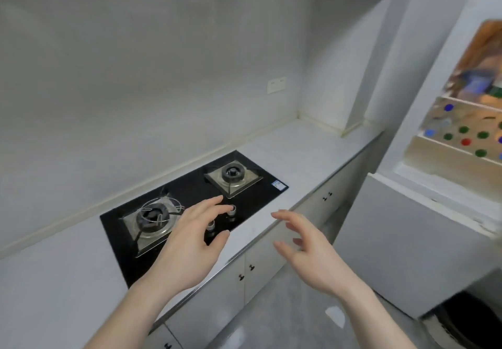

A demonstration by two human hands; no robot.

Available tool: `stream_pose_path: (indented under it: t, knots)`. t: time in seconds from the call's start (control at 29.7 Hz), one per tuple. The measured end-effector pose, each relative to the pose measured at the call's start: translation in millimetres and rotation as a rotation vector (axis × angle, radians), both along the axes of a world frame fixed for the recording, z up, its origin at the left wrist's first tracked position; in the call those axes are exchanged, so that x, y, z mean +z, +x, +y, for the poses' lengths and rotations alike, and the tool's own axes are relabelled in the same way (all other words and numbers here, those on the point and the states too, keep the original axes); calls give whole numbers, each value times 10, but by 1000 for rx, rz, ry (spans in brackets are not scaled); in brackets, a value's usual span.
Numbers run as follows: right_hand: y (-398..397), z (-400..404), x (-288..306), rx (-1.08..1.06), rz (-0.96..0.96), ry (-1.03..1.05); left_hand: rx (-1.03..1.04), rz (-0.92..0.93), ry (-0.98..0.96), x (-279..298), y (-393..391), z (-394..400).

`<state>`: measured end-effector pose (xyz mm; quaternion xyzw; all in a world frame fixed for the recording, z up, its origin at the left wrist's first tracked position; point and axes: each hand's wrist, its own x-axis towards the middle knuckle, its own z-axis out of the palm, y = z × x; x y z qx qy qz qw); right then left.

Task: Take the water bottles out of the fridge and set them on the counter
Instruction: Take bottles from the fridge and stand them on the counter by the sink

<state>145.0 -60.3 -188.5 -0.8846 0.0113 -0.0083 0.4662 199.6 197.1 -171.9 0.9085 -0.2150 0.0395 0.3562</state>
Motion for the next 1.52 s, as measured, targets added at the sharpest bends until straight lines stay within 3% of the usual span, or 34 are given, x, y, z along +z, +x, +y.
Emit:
stream_pose_path:
  t: [0.27, 0.71, 1.05, 1.52]
  knots:
    - [-447, -1707, -40, -224, -38, -29, -230, -72, 13, 49, 97, -1889]
    - [-1378, -3255, -113, -631, -33, -36, -672, -64, 21, 62, 40, -4042]
    - [-1354, -3794, -94, -911, -44, -74, -942, -77, 9, -7, 514, -5049]
    - [-790, -4340, -16, -1116, -23, -106, -1084, -90, 35, -3, 1319, -5869]
